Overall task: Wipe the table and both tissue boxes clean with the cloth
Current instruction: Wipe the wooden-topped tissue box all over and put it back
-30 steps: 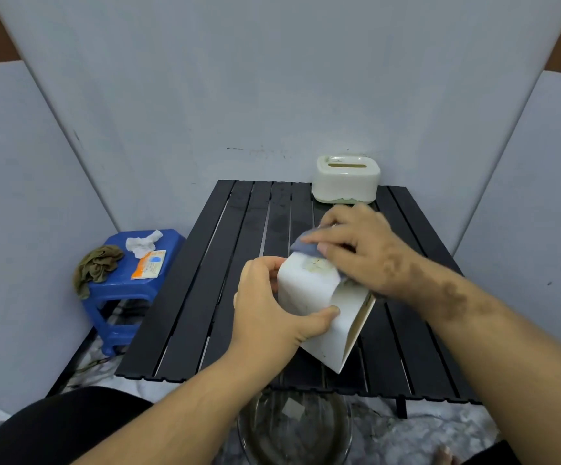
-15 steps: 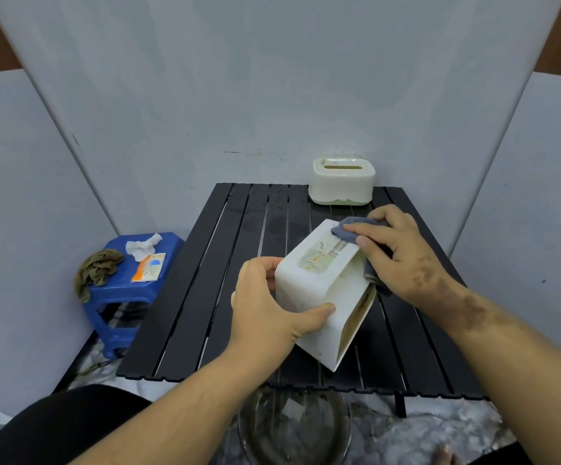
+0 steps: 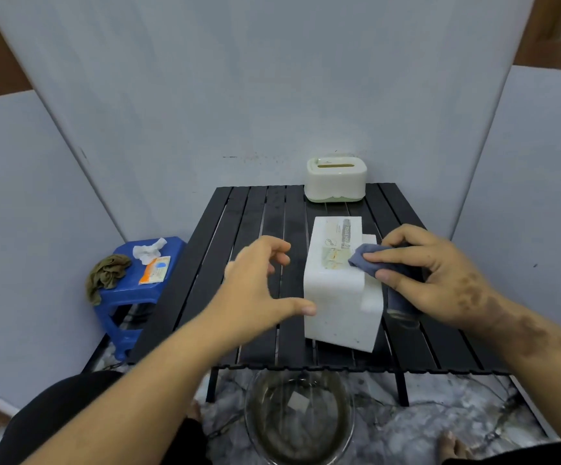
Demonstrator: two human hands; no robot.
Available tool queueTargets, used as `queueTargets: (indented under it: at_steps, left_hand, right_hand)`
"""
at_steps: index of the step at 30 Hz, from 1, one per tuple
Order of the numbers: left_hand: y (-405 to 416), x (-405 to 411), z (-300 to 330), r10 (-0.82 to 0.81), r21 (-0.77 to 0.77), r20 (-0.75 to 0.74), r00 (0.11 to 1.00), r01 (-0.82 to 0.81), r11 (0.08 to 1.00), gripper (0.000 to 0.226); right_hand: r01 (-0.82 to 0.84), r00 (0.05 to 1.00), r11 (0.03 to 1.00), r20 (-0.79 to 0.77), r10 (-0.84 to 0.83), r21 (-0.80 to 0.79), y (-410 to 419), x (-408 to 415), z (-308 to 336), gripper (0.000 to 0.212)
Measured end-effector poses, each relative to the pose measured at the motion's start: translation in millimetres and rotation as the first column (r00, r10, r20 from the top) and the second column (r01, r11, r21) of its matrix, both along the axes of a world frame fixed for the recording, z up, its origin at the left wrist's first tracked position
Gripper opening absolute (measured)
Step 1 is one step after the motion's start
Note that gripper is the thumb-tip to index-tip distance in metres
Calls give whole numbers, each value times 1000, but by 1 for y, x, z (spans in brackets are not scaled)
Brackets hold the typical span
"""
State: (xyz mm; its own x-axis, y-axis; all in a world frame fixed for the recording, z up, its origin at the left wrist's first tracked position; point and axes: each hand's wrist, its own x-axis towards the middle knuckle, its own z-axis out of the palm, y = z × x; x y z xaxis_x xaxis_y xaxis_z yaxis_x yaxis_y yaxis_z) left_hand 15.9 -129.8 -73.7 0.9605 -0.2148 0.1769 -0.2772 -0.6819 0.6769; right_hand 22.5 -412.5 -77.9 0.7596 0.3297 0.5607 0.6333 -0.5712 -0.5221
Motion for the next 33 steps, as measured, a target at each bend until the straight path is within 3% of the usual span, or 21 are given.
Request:
queueTargets:
  at_steps: [3, 5, 10, 14, 18, 21, 25, 29, 33]
  left_hand:
    - [22, 6, 27, -187, 198, 43, 981, 175, 964, 76]
    - [18, 12, 45, -336, 369, 69, 939, 289, 883, 76]
    - [-30, 25, 84, -655, 788, -25, 755, 418, 451, 87]
    - [-59, 34, 95, -788, 924, -84, 610, 344, 167, 90]
    - [-75, 43, 99, -851, 942, -142, 506, 332, 40, 83]
    - [-77, 54, 101, -850, 907, -130, 510, 408, 106, 78]
    - [-60, 68, 103, -706, 741, -68, 705, 509, 438, 80]
    - [-26, 70, 98, -474, 477, -19, 880, 425, 769, 80]
    - [-2, 63, 73, -311, 225, 14, 950, 300, 927, 77]
  right_hand:
    - [22, 1000, 1000, -19, -22, -3, -10, -10, -3, 25]
    - [39, 999, 999, -31, -40, -33, -17, -14, -4, 26]
    - [57, 995, 993, -74, -64, -101, -32, -17, -6, 27]
    - [55, 985, 994, -157, -70, -98, -39, -17, -12, 26]
    - [52, 975, 997, -212, -62, -54, -39, -21, -16, 27]
    - [71, 976, 997, -202, -76, -31, -40, -22, -11, 29]
    - [170, 977, 982, -144, -158, 80, -47, -16, -1, 30]
    - [243, 967, 960, -107, -229, 137, -45, -9, 8, 24]
    - [275, 960, 956, -93, -266, 107, -34, 0, 8, 24]
